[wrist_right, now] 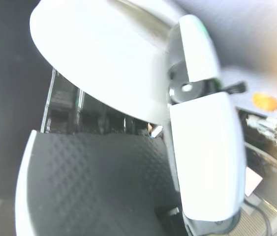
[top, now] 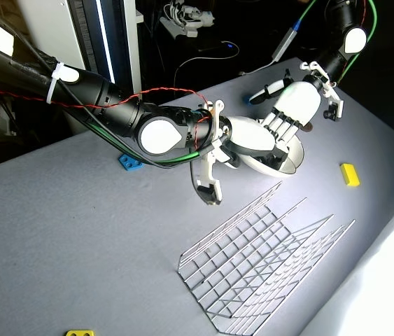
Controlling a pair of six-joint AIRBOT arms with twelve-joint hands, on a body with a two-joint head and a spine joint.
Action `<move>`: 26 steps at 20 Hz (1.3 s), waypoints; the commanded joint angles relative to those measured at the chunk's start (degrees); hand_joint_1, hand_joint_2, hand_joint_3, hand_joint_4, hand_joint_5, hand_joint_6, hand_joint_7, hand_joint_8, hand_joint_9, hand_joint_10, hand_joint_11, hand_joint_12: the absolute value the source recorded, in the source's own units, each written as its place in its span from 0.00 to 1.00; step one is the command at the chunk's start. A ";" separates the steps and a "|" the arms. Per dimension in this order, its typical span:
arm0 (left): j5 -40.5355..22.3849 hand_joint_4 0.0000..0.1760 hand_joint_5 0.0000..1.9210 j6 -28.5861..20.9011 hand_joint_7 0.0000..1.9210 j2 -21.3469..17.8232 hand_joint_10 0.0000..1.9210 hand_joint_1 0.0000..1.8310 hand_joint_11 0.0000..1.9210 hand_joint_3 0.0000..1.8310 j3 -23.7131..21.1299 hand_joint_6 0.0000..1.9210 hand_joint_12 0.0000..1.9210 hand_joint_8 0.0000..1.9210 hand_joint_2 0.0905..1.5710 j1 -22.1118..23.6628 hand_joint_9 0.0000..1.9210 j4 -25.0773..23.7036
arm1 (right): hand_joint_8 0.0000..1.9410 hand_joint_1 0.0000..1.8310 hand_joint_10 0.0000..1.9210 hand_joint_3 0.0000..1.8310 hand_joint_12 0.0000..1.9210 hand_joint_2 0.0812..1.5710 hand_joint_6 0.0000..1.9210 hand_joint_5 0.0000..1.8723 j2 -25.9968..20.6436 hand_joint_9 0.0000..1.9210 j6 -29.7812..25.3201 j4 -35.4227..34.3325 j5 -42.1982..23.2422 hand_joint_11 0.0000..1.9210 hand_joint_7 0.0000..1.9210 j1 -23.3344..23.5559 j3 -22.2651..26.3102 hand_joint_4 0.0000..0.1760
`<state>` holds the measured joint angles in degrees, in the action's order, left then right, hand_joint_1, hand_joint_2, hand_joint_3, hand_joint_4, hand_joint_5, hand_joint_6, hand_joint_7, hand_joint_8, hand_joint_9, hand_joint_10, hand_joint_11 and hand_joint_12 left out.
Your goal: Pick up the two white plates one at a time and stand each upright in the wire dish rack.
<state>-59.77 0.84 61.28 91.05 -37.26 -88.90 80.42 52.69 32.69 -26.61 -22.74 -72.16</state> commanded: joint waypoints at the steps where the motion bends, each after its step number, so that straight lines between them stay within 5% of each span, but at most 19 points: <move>1: -0.14 0.00 0.00 0.19 0.00 0.94 0.00 0.00 0.00 0.00 -0.23 0.00 0.00 0.00 0.62 -0.35 0.00 -0.22 | 0.39 0.75 0.53 0.00 0.49 0.67 0.50 0.54 -0.04 0.50 -0.66 -1.53 -4.49 0.41 0.57 0.80 0.55 0.00; 8: -1.05 0.00 0.00 -5.80 0.00 -0.88 0.00 0.00 0.00 0.00 -0.20 0.00 0.00 0.00 0.63 2.44 0.00 1.20 | 0.34 0.76 0.50 0.00 0.46 0.65 0.45 0.56 -2.67 0.54 -1.21 -1.52 -4.12 0.43 0.59 1.83 5.01 0.00; 16: 0.90 0.00 0.00 -8.66 0.00 -8.48 0.00 0.00 0.00 0.00 -5.01 0.00 0.00 0.00 0.62 10.64 0.00 2.57 | 0.34 0.76 0.49 0.00 0.46 0.65 0.46 0.56 -5.49 0.55 -4.73 -1.51 -2.63 0.45 0.59 3.69 8.07 0.00; 26: 0.21 0.00 0.00 -13.66 0.00 -14.52 0.00 0.00 0.00 0.00 -7.45 0.00 0.00 0.00 0.61 13.42 0.00 0.42 | 0.35 0.76 0.50 0.00 0.48 0.65 0.45 0.55 -9.31 0.54 -16.45 -1.46 0.86 0.44 0.59 10.48 11.01 0.00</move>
<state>-58.11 -12.60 47.37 83.53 -24.29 -92.84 70.96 35.88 32.58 -19.35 -12.69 -60.95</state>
